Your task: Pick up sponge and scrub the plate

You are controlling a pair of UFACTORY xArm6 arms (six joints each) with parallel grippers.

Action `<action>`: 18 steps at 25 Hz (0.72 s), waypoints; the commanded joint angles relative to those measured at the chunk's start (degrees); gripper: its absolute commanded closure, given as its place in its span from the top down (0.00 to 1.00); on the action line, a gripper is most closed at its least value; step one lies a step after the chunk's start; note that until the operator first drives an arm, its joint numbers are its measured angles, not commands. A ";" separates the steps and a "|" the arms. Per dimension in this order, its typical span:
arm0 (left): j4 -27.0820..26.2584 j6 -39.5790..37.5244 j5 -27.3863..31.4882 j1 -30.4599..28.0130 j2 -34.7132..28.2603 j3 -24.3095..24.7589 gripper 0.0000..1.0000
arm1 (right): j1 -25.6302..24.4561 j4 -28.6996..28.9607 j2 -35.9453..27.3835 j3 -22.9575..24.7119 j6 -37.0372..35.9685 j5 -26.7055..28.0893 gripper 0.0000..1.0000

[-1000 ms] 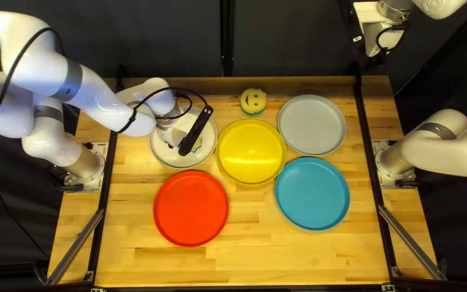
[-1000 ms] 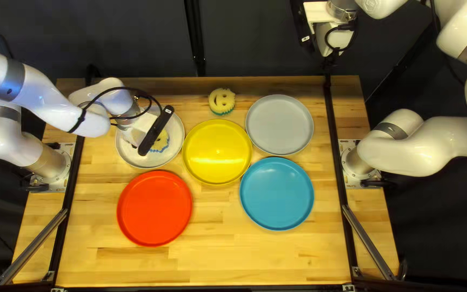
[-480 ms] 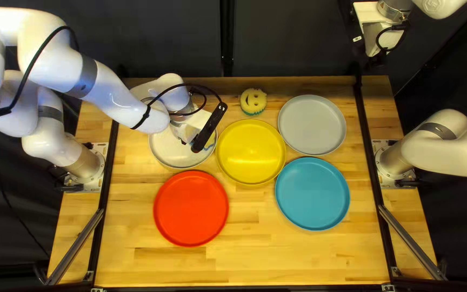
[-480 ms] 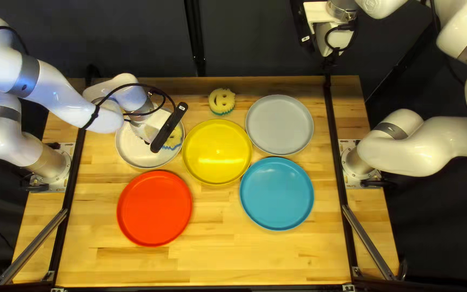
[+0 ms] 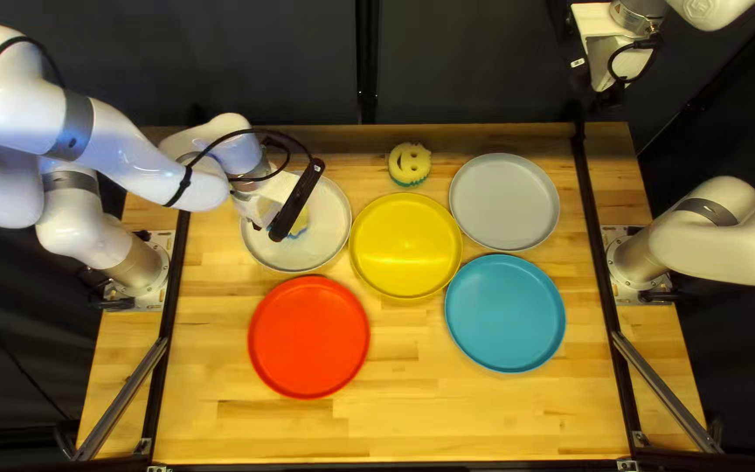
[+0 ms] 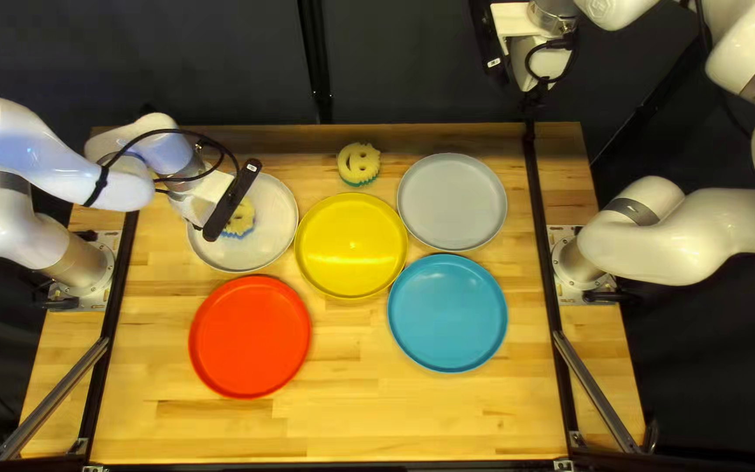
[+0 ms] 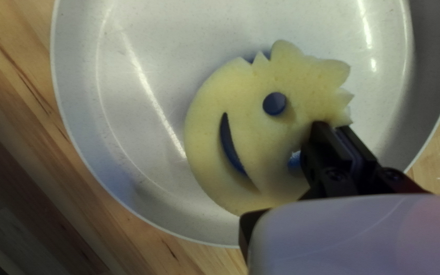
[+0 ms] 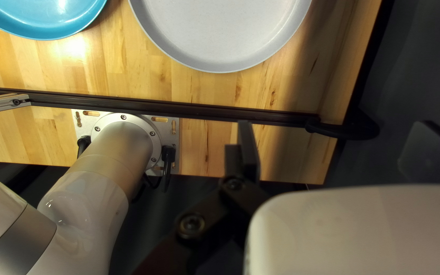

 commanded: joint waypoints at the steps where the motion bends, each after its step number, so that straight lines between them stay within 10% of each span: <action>1: -0.58 2.66 0.15 1.93 3.73 -3.48 0.00 | 0.00 0.00 0.00 0.00 0.00 0.00 1.00; 18: -0.78 6.42 0.36 5.10 4.02 -1.39 0.00 | 0.00 0.00 0.00 0.00 0.00 0.00 1.00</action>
